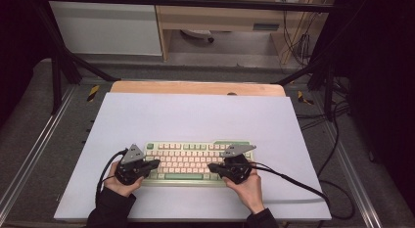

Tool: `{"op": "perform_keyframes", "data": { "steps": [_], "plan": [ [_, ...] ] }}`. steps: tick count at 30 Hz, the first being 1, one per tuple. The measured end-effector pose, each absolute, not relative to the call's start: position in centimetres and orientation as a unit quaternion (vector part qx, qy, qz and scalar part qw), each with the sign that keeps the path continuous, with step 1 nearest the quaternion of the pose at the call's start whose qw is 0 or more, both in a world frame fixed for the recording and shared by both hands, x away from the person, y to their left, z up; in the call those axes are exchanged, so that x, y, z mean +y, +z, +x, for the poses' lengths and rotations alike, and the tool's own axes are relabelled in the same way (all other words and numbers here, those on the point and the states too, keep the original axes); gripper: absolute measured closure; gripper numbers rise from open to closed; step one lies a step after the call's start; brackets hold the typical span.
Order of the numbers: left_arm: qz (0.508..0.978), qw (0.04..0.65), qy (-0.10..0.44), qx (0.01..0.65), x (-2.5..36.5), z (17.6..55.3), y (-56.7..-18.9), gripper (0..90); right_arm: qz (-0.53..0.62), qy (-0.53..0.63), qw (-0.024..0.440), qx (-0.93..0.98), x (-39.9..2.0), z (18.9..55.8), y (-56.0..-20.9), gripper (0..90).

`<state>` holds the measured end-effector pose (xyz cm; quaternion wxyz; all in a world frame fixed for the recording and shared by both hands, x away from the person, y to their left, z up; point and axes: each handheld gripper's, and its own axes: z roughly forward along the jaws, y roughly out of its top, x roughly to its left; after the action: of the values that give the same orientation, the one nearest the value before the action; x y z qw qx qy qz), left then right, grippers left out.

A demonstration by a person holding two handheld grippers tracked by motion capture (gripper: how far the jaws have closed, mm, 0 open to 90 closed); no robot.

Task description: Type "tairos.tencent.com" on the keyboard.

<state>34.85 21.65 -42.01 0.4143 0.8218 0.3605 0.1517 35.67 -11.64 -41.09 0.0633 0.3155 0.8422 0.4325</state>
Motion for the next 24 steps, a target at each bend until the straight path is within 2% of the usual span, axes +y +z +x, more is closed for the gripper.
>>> {"op": "perform_keyframes", "data": {
  "steps": [11, 24],
  "plan": [
    [0.821, 0.416, 0.151, 0.362, 21.9, 34.8, -42.0, 89.7, 0.305, 0.432, 0.054, 0.847, -8.2, 36.3, -41.3, 90.0],
    [0.82, 0.416, 0.15, 0.363, 21.9, 34.9, -42.1, 89.7, 0.303, 0.428, 0.045, 0.851, -6.0, 37.0, -42.6, 90.0]
  ]
}}
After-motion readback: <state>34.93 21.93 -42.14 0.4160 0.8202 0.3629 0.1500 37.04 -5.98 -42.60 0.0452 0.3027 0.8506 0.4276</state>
